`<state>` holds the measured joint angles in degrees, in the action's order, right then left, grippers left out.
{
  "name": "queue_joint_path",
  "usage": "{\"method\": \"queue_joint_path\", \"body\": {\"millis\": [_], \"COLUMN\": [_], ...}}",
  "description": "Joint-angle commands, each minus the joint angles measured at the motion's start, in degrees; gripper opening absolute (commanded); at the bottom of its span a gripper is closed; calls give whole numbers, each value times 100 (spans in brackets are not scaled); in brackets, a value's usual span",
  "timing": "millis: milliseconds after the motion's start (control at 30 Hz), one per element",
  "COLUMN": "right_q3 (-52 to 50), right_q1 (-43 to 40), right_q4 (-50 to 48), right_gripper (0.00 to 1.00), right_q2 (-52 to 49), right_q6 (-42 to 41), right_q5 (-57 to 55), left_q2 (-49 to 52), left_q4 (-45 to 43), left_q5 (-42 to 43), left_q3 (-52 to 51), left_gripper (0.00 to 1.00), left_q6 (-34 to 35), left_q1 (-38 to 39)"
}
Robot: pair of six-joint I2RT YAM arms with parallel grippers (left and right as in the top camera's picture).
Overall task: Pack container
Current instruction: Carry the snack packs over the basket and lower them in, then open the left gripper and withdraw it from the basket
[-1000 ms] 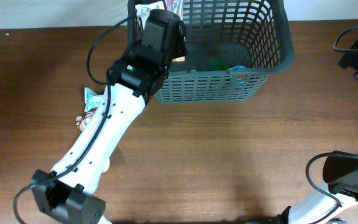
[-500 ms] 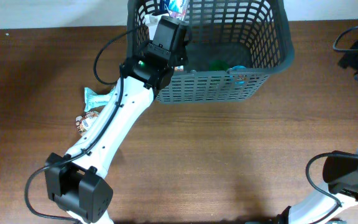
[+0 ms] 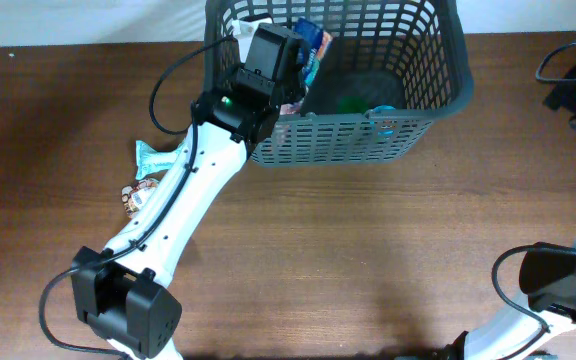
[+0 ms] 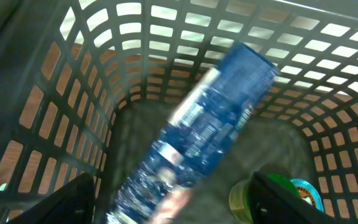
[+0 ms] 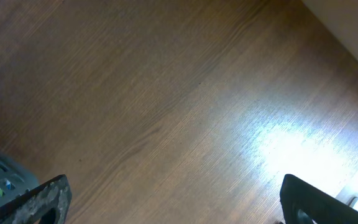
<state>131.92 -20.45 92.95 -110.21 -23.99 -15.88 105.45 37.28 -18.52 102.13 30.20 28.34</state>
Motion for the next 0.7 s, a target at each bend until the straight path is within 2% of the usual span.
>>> {"method": "queue_joint_path", "body": {"millis": [0,133,167,200,433,500,667], "right_q3": [-39,-39,-39,-39,-39,-39,-39], "right_q1": [-26,-26,-26,-26,-26,-26,-26], "right_q4": [-20,-17,-17,-17,-17,-17,-17], "right_gripper": [99,99,99,99,99,99,99], "right_q2": [11,11,11,11,11,11,11], "right_q6": [-48,-48,-48,-48,-48,-48,-48], "right_q5": [-129,-131,-129,-131,-131,-131,-129], "left_q2": [-50,-243,-341,-444,-1582,-1928,-2509], "left_q4": [-11,210,297,400,1554,1926,2914], "left_q5": [-79,-83,-98,-129,-1128,-1143,-944], "left_q3": [179,444,553,654,990,990,988], "left_gripper": [73,81,87,99,99,99,99], "left_q6": [-151,-448,-568,-658,-697,-682,-61], "left_q1": [0,0,-2,-13,-264,-503,-1427]}}
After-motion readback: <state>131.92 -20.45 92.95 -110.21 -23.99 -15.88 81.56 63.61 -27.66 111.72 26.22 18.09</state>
